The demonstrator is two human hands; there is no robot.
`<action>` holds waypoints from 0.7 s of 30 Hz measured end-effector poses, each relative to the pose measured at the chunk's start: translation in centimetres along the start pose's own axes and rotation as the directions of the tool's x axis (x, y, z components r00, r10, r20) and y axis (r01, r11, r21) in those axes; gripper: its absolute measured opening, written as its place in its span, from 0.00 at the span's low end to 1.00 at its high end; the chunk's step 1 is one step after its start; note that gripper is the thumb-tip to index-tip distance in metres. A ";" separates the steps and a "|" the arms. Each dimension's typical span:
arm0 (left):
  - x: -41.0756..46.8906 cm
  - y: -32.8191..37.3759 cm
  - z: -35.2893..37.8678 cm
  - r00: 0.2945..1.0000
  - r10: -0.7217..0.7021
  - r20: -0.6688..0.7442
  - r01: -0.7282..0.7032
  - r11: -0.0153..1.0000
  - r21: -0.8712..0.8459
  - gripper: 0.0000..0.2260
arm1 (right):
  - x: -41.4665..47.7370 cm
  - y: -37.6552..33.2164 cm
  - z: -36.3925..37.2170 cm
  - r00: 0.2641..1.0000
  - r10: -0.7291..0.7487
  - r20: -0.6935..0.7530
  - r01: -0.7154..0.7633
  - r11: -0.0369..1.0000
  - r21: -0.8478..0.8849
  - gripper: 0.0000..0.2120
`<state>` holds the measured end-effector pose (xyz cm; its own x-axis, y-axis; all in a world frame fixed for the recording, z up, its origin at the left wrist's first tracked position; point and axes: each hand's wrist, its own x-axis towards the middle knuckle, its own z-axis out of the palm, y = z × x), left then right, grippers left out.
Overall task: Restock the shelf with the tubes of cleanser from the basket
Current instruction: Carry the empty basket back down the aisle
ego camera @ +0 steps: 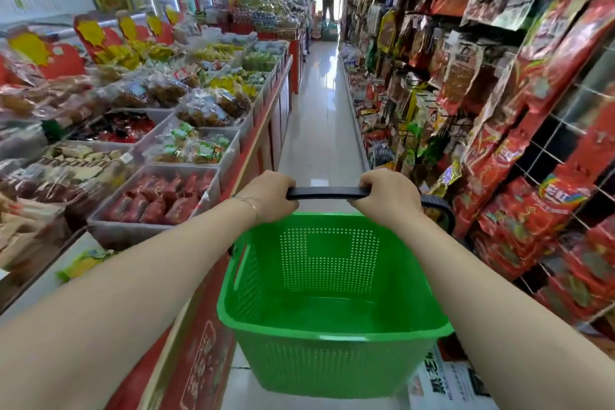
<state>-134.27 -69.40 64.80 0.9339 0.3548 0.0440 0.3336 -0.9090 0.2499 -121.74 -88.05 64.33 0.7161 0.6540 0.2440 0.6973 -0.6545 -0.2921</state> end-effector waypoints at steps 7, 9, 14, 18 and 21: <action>8.3 -4.6 0.3 0.999 0.038 0.009 -0.038 0.999 0.013 0.06 | 8.7 0.2 3.2 1.000 0.022 0.016 -0.022 1.000 0.005 0.09; 10.5 -5.6 0.7 0.999 0.053 0.008 -0.053 0.998 0.017 0.07 | 10.9 0.7 4.4 0.999 0.031 0.010 -0.031 0.999 0.010 0.08; 17.0 -7.5 1.6 0.999 0.039 -0.006 -0.039 0.999 0.003 0.11 | 17.1 2.0 6.9 0.998 0.049 -0.039 -0.050 0.999 -0.010 0.06; 22.9 -8.3 2.2 0.999 0.029 -0.027 -0.029 1.000 0.010 0.12 | 23.1 4.0 8.5 0.997 0.056 -0.052 -0.057 0.998 -0.012 0.06; 27.9 -9.0 2.8 1.000 -0.001 -0.023 0.001 1.000 0.003 0.12 | 27.9 5.8 9.8 0.998 0.050 -0.037 -0.050 0.999 -0.004 0.04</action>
<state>-110.82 -51.92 61.09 0.9306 0.3602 0.0659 0.3346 -0.9095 0.2467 -98.02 -69.90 60.42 0.7507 0.6058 0.2635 0.6606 -0.6881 -0.3002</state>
